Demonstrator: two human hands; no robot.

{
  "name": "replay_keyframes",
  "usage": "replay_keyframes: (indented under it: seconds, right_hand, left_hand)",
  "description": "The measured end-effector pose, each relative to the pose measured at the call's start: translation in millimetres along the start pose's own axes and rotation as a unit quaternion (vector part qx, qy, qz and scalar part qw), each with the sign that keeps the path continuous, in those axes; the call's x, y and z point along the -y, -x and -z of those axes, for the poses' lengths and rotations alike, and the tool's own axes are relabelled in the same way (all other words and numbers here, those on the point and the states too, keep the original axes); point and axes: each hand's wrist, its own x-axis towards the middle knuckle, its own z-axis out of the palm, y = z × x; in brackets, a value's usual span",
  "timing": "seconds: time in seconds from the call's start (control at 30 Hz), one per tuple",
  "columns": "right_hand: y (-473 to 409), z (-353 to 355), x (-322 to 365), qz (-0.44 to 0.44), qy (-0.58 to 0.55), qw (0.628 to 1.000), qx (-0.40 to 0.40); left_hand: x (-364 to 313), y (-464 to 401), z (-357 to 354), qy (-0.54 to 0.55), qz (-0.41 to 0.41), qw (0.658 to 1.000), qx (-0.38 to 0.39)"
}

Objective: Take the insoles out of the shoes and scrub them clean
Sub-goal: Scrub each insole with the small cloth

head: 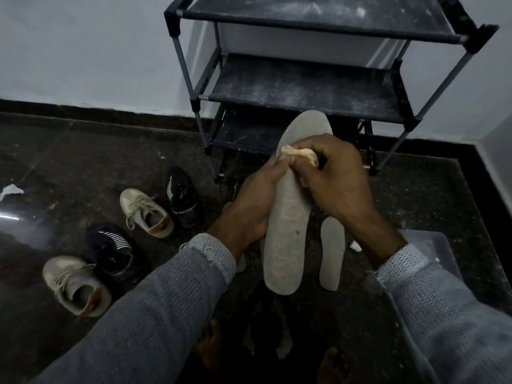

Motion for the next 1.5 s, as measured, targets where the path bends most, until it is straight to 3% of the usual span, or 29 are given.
replay_keyframes:
  seconds: [0.2, 0.43, 0.67, 0.9, 1.1, 1.3, 1.37, 1.5]
  right_hand:
    - [-4.8, 14.9, -21.9, -0.064, 0.006, 0.995, -0.077]
    - [0.9, -3.3, 2.1, 0.006, -0.009, 1.0, -0.004]
    - [-4.6, 14.4, -9.9, -0.065, -0.012, 0.996, -0.065]
    - [3.2, -2.6, 9.4, -0.023, -0.042, 0.998, 0.046]
    - [8.8, -2.7, 11.2, -0.028, -0.048, 0.998, 0.029]
    - [10.5, -2.4, 18.8, -0.015, -0.119, 0.981, 0.153]
    - [10.8, -4.2, 16.3, -0.009, -0.097, 0.987, 0.129]
    - [9.0, -5.4, 8.3, -0.022, -0.022, 1.0, 0.001]
  left_hand:
    - [1.6, 0.0, 0.0, -0.027, 0.004, 1.0, -0.004]
    - [-0.4, 2.7, 1.2, 0.022, 0.012, 0.999, 0.019]
    - [0.0, 2.9, -1.4, -0.017, 0.015, 1.0, 0.016]
    - [-2.3, 0.6, 1.9, 0.014, 0.002, 1.0, 0.007]
    - [-0.5, -0.8, 4.0, 0.037, 0.012, 0.999, 0.012]
    - [-9.4, -2.4, 11.8, 0.063, -0.003, 0.998, 0.009]
    - [-8.0, -2.0, 9.8, 0.061, 0.002, 0.998, 0.005]
    - [-3.0, -2.9, 6.3, 0.08, 0.029, 0.996, -0.004]
